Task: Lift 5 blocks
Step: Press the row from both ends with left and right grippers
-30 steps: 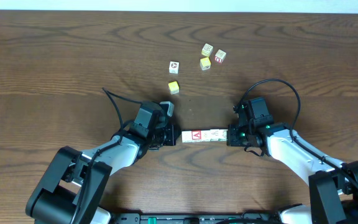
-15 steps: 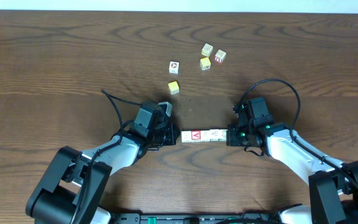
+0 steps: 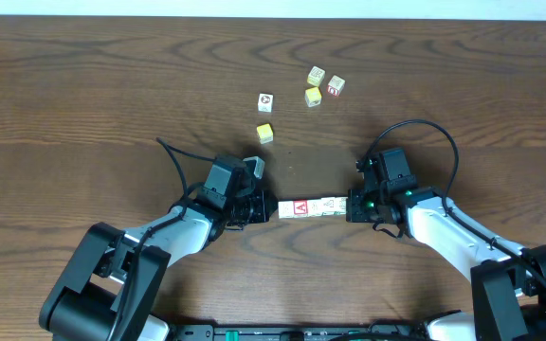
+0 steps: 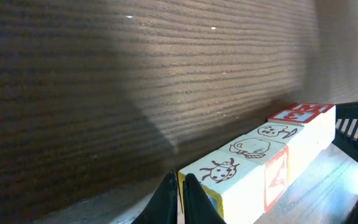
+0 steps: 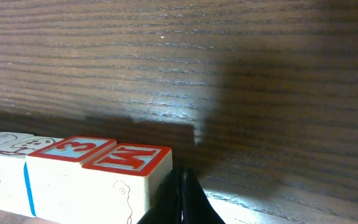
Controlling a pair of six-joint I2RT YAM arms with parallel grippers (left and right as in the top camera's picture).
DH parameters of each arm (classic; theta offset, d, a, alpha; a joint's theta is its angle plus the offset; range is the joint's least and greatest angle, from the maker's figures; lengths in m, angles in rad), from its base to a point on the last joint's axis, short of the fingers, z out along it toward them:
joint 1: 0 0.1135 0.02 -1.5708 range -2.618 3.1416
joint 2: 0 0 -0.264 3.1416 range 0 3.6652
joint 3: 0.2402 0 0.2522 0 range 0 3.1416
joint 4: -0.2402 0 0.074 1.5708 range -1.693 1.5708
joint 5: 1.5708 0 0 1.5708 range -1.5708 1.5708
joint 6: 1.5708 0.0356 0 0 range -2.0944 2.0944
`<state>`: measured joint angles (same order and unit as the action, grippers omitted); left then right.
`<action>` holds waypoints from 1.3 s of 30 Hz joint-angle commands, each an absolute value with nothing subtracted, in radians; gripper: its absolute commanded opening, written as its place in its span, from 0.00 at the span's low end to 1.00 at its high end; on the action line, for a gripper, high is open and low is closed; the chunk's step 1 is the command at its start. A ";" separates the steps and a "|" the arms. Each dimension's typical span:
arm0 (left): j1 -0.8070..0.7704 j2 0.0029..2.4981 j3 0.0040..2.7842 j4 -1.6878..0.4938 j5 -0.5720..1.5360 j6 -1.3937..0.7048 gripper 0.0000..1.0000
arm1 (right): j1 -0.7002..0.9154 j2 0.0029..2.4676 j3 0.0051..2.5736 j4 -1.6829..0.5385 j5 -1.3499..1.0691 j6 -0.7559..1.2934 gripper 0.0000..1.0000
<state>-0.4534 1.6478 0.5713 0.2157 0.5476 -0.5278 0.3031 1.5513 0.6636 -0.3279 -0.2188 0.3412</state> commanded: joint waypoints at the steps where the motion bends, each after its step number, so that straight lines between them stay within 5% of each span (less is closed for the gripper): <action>1: -0.457 1.659 0.580 0.218 0.596 -0.537 0.07 | 0.289 1.563 0.662 -0.320 -0.271 0.339 0.01; 39: -0.456 1.659 0.580 0.148 0.553 -0.578 0.07 | 0.287 1.559 0.721 -0.418 -0.154 0.316 0.01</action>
<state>-0.4538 1.6478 0.5713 0.1581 0.5514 -0.5735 0.3031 1.5513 0.6765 -0.3916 -0.2085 0.3359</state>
